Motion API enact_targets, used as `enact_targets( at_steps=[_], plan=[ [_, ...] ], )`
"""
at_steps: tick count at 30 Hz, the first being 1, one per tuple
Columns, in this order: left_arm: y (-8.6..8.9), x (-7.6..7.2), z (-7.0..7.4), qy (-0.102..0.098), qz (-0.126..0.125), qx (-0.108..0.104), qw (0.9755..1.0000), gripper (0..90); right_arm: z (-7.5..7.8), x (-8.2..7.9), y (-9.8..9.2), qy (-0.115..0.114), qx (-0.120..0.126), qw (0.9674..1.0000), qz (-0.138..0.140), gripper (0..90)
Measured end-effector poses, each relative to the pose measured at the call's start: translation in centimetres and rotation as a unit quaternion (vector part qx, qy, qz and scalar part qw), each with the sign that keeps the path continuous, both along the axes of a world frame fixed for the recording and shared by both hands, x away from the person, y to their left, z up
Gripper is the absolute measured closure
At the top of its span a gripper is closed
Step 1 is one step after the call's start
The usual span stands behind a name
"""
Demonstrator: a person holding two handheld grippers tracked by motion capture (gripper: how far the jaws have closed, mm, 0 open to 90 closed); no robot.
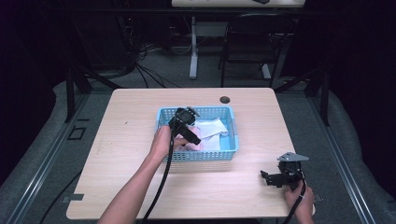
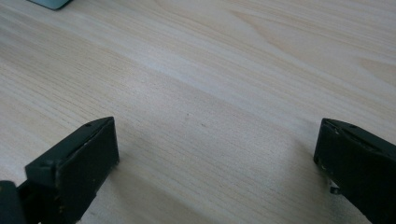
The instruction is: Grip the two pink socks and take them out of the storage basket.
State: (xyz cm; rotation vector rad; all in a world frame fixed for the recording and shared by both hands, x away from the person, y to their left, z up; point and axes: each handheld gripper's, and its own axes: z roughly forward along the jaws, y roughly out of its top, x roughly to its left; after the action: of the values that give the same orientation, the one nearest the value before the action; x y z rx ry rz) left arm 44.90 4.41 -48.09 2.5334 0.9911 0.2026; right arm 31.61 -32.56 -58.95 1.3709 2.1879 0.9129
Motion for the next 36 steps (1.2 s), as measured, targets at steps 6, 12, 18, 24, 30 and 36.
enact_targets(
  at_steps=[6,12,18,24,30,36],
  plan=[
    [-0.9,1.2,-1.8,0.021,0.010,0.030,0.9993,25.8,0.0,0.0,0.0,0.000,0.000,1.0000,0.000,0.0],
    [-1.8,1.8,-3.0,0.027,0.009,0.077,0.9966,40.3,0.0,0.0,0.0,0.000,0.000,1.0000,0.000,0.0],
    [-2.0,2.1,-3.9,0.032,0.007,0.094,0.9950,57.0,0.0,0.0,0.0,-0.001,0.000,1.0000,-0.002,0.0],
    [-1.9,2.4,-4.3,0.038,0.006,0.096,0.9947,77.0,0.0,0.0,0.0,0.000,0.000,1.0000,0.000,0.0],
    [-1.6,2.3,-3.7,0.040,0.000,0.087,0.9954,80.6,0.0,0.0,0.0,0.000,0.000,1.0000,0.000,0.0],
    [-0.8,1.7,-1.6,0.029,-0.004,0.061,0.9977,79.6,0.0,0.0,0.0,0.000,0.000,1.0000,0.000,0.0]
  ],
)
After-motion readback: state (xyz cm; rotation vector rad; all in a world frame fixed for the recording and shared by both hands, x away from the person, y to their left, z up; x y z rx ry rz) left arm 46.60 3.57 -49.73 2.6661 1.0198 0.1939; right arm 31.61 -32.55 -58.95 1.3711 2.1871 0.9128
